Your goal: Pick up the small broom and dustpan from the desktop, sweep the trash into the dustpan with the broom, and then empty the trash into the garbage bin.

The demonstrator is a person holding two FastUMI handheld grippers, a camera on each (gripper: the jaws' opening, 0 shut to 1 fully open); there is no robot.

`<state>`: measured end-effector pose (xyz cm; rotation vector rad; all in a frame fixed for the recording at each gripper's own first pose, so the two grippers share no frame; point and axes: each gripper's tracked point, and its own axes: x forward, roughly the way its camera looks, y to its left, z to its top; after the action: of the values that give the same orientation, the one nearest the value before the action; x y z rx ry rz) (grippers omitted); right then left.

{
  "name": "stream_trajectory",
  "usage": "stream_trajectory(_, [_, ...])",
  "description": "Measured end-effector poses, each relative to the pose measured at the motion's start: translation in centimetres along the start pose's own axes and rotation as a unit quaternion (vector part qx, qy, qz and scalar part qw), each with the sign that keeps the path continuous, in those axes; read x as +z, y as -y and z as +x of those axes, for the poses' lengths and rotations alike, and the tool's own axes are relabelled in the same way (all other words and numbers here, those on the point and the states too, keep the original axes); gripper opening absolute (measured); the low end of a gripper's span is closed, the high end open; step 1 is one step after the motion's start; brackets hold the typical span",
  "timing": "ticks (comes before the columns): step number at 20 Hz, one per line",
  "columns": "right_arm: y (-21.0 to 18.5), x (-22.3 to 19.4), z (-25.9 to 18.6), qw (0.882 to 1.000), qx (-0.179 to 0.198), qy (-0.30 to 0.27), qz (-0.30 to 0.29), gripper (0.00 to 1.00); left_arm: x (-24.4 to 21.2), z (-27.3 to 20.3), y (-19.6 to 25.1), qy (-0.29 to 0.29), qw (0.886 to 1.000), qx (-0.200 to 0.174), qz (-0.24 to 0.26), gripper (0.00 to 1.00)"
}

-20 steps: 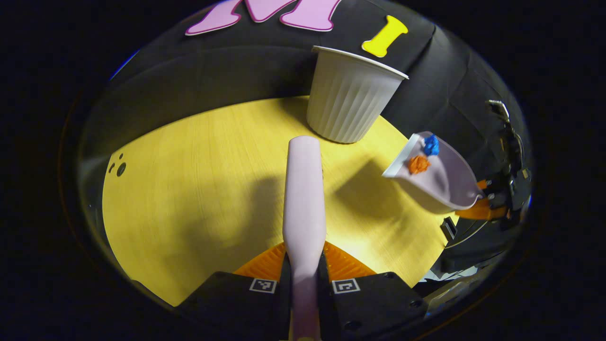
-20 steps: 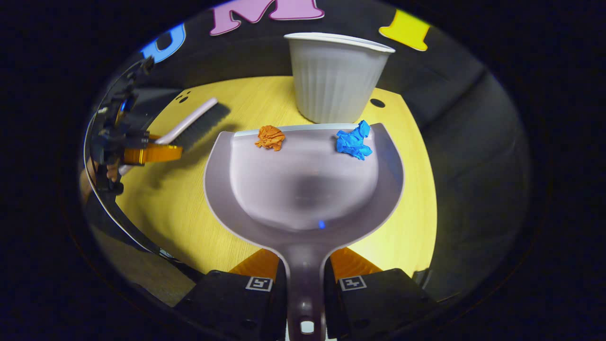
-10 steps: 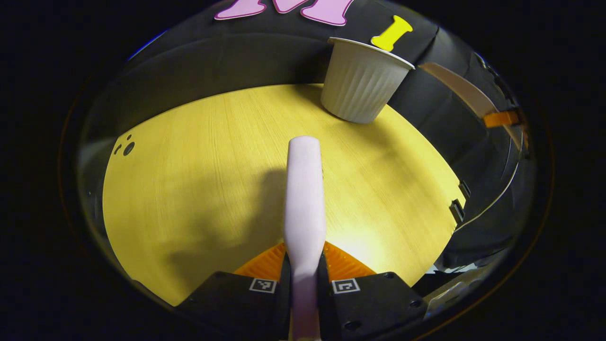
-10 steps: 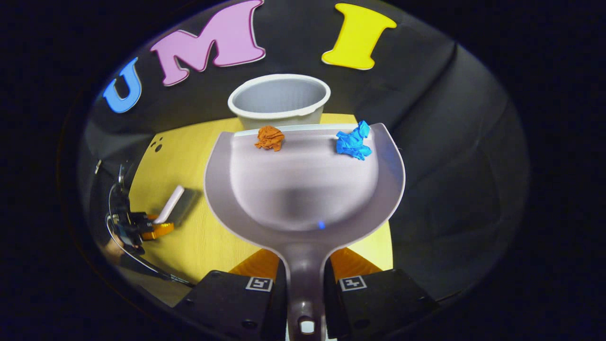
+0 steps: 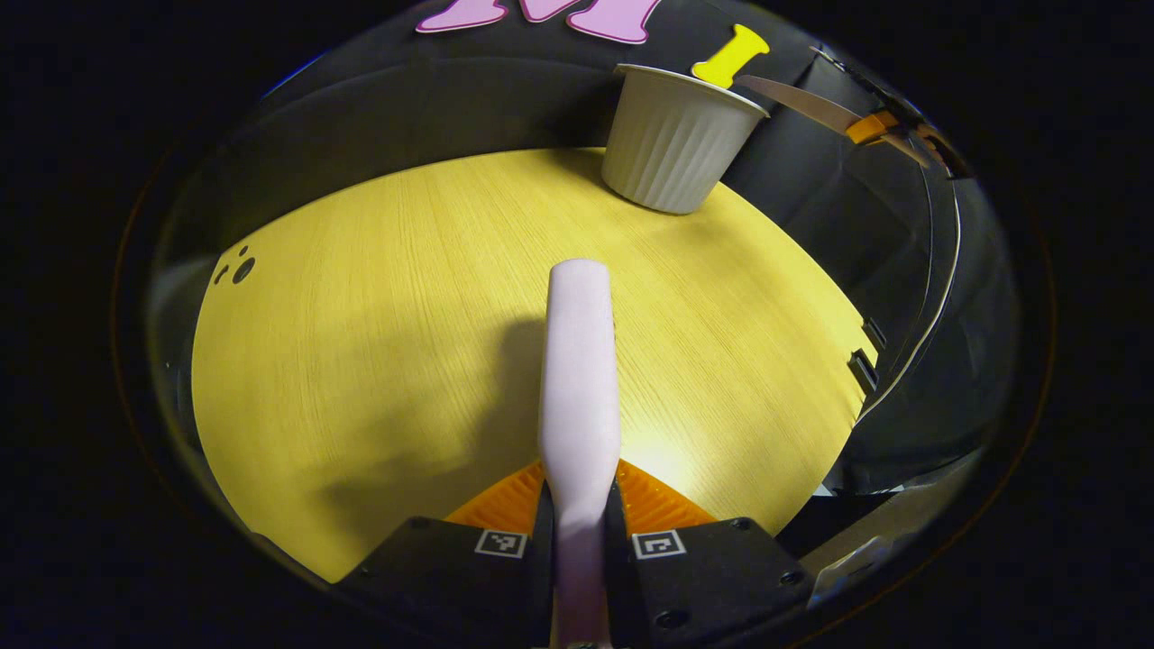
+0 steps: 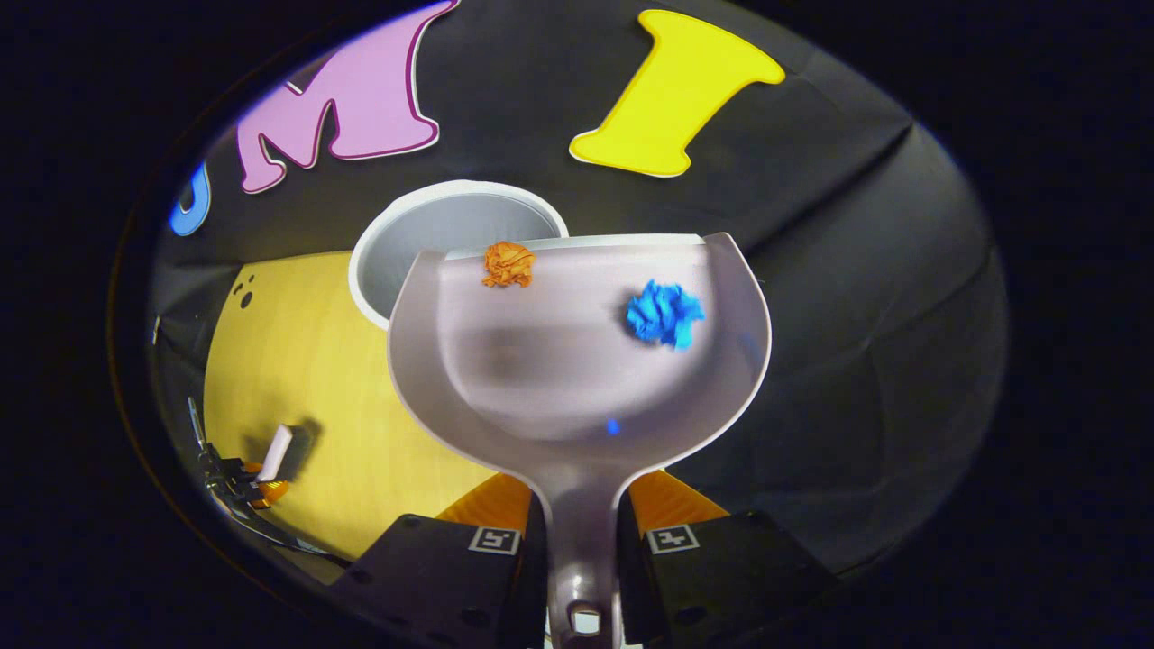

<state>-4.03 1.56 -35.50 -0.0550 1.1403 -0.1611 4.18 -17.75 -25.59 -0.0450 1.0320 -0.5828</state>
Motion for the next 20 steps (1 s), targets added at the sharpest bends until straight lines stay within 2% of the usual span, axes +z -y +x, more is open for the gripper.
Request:
stream_trajectory(5, [1.3, 1.9, -1.0, 0.997, -0.03, -0.025, -0.068, 0.36, 0.2, -0.3, 0.0, 0.006, 1.0, 0.015, -0.004, 0.29])
stream_trajectory(9, [3.1, 2.3, -2.2, 0.985, -0.063, -0.048, -0.154, 0.36, 0.2, -0.3, 0.1, 0.006, 1.0, 0.015, -0.014, 0.28])
stream_trajectory(10, [4.2, 2.8, -3.0, 0.981, -0.068, -0.057, -0.172, 0.31, 0.2, -0.3, 0.2, 0.006, 1.0, 0.014, -0.017, 0.27])
stream_trajectory(11, [4.8, 3.3, -3.8, 0.978, -0.072, -0.064, -0.186, 0.36, 0.2, -0.4, 0.2, 0.005, 1.0, 0.013, -0.02, 0.28])
stream_trajectory(13, [4.7, 4.3, -5.3, 0.974, -0.079, -0.067, -0.2, 0.36, 0.3, -0.4, 0.1, 0.003, 1.0, 0.013, -0.022, 0.28])
stream_trajectory(15, [4.6, 4.6, -4.5, 0.969, -0.084, -0.077, -0.217, 0.36, 0.3, -0.4, 0.2, 0.002, 1.0, 0.014, -0.025, 0.27])
stream_trajectory(16, [4.6, 4.8, -4.4, 0.967, -0.085, -0.083, -0.228, 0.36, 0.2, -0.4, 0.2, 0.001, 1.0, 0.014, -0.027, 0.29])
stream_trajectory(17, [4.4, 5.2, -4.2, 0.964, -0.085, -0.087, -0.237, 0.31, 0.3, -0.4, 0.2, 0.001, 0.999, 0.015, -0.029, 0.28])
stream_trajectory(18, [4.2, 5.4, -4.2, 0.962, -0.081, -0.091, -0.244, 0.36, 0.2, -0.4, 0.1, 0.002, 0.999, 0.016, -0.031, 0.28])
stream_trajectory(20, [3.9, 5.5, -3.9, 0.959, -0.075, -0.097, -0.254, 0.36, 0.3, -0.4, 0.1, 0.003, 0.999, 0.018, -0.036, 0.28])
